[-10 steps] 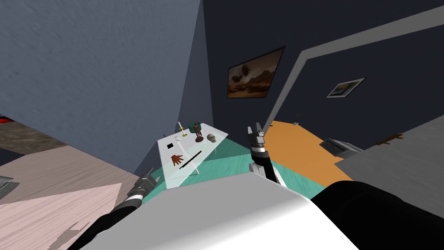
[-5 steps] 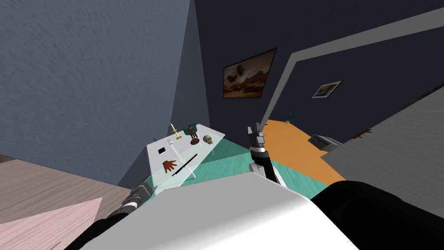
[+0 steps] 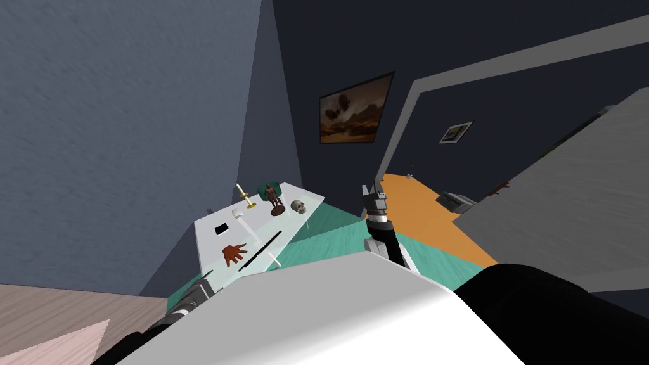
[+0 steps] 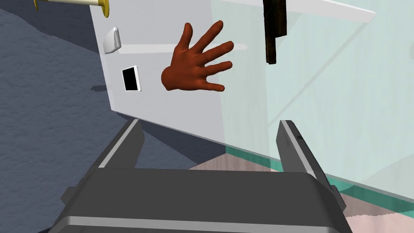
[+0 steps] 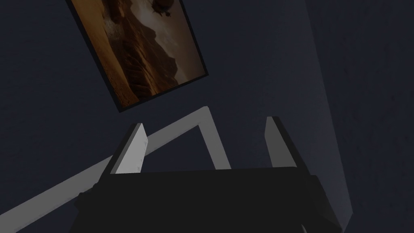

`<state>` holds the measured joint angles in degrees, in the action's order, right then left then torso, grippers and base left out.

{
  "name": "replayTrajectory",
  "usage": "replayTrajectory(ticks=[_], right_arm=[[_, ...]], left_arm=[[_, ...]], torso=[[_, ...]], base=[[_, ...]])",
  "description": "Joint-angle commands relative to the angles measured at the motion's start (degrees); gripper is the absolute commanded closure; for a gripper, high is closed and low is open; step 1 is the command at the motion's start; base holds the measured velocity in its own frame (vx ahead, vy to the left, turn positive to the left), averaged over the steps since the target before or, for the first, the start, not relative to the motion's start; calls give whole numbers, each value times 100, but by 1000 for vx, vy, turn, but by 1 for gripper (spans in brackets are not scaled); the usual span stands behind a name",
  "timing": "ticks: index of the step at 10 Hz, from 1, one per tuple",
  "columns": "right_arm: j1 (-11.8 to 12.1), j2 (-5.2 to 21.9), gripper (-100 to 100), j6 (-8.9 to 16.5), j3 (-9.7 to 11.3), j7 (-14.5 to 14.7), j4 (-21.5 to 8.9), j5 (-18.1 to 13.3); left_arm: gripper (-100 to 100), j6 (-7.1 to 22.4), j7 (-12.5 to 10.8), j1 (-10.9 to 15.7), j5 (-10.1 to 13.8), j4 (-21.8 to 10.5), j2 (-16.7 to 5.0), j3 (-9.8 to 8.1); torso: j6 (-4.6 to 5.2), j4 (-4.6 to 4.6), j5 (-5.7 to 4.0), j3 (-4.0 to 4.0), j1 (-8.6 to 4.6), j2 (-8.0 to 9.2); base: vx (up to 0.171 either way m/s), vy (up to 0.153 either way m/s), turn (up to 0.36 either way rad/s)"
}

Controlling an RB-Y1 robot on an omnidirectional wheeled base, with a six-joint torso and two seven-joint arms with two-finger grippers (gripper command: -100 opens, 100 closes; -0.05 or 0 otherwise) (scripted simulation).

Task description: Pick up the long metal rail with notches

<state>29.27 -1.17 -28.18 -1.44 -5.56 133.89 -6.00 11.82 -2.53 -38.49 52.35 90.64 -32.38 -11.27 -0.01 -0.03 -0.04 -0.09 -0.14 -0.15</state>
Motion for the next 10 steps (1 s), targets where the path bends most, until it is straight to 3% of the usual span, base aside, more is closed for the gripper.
replayTrajectory(ticks=[1, 4, 6, 7, 10], right_arm=[[0, 0, 0, 0, 0, 0, 0, 0], [1, 0, 0, 0, -1, 0, 0, 0], [1, 0, 0, 0, -1, 0, 0, 0], [0, 0, 0, 0, -1, 0, 0, 0], [1, 0, 0, 0, -1, 0, 0, 0]], left_arm=[[-100, 234, -21, 44, 181, -181, -69, -3], [-100, 753, -75, 131, 614, -625, -317, 18], [-100, 803, -75, 131, 720, -698, -317, 18], [-100, 1080, -98, 183, 934, -918, -435, 34], [-100, 1520, -138, 303, 1474, -1392, -650, 77]], torso=[[0, 0, 0, 0, 0, 0], [-4, 0, 0, 1, 3, 2], [-4, 0, 1, 0, 4, 2], [-5, 2, 1, 6, 7, 11], [-5, -2, 1, -3, 5, -5]], base=[[50, -25, -93], [60, -21, -114], [41, -6, -42], [42, -18, -161], [80, -15, -126]])
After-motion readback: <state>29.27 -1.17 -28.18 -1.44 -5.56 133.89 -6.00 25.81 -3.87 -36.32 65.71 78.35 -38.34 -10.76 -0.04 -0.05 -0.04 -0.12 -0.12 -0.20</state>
